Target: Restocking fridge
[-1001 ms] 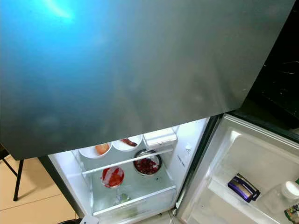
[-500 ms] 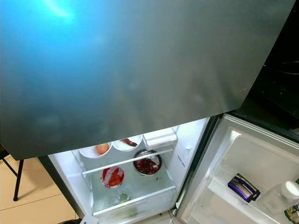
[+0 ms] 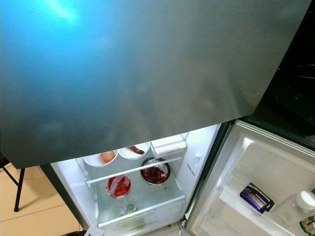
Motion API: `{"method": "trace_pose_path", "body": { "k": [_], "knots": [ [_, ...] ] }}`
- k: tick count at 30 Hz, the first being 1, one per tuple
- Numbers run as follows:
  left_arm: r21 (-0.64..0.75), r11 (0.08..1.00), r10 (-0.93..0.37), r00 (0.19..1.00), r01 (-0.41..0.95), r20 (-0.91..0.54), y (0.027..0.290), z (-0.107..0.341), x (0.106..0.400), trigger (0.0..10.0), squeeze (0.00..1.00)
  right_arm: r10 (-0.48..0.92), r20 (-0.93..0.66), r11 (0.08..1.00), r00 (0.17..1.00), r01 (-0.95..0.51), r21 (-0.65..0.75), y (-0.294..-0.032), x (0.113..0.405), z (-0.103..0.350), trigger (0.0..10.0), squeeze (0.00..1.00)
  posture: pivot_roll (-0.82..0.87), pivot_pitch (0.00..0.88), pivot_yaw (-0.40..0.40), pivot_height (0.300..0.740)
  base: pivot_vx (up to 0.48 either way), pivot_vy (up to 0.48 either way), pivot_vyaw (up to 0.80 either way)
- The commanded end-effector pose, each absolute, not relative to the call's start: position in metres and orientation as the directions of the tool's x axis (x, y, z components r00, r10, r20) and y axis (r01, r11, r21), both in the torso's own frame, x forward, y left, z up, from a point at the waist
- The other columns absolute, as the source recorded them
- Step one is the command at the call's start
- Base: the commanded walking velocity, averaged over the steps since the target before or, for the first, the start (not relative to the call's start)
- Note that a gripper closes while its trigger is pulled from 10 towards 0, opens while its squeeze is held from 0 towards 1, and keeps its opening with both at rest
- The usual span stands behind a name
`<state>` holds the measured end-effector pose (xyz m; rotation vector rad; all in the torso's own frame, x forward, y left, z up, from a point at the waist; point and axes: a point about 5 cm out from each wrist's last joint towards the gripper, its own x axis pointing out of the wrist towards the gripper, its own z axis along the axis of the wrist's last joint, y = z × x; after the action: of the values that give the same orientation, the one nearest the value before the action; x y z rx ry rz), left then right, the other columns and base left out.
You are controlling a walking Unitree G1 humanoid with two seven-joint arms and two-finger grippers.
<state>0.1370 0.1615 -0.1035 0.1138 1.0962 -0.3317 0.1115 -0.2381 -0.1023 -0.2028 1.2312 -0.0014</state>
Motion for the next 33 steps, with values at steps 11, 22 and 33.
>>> {"method": "trace_pose_path", "body": {
  "k": [11,22,33],
  "knots": [
    [-0.082,0.945,-0.213,0.403,0.318,-0.89,0.1587,-0.1046,0.1345,10.0,0.0,-0.111,-0.941,0.982,0.32,-0.109,-0.153,-0.2388,0.1066,-0.1035,10.0,0.0,-0.01,0.0,-0.049,0.74,0.0,0.0,0.0],
    [-0.077,0.944,-0.21,0.405,0.321,-0.89,0.1605,-0.104,0.1361,10.0,0.0,-0.111,-0.942,0.98,0.317,-0.123,-0.157,-0.2387,0.1061,-0.1037,10.0,0.0,-0.01,0.0,-0.051,0.74,0.0,0.0,0.0],
    [-0.075,0.944,-0.209,0.408,0.32,-0.889,0.161,-0.1035,0.1374,10.0,0.0,-0.11,-0.942,0.98,0.318,-0.123,-0.156,-0.2384,0.1065,-0.1036,10.0,0.0,-0.01,0.0,-0.047,0.74,0.0,0.0,0.0]
  ]
}}
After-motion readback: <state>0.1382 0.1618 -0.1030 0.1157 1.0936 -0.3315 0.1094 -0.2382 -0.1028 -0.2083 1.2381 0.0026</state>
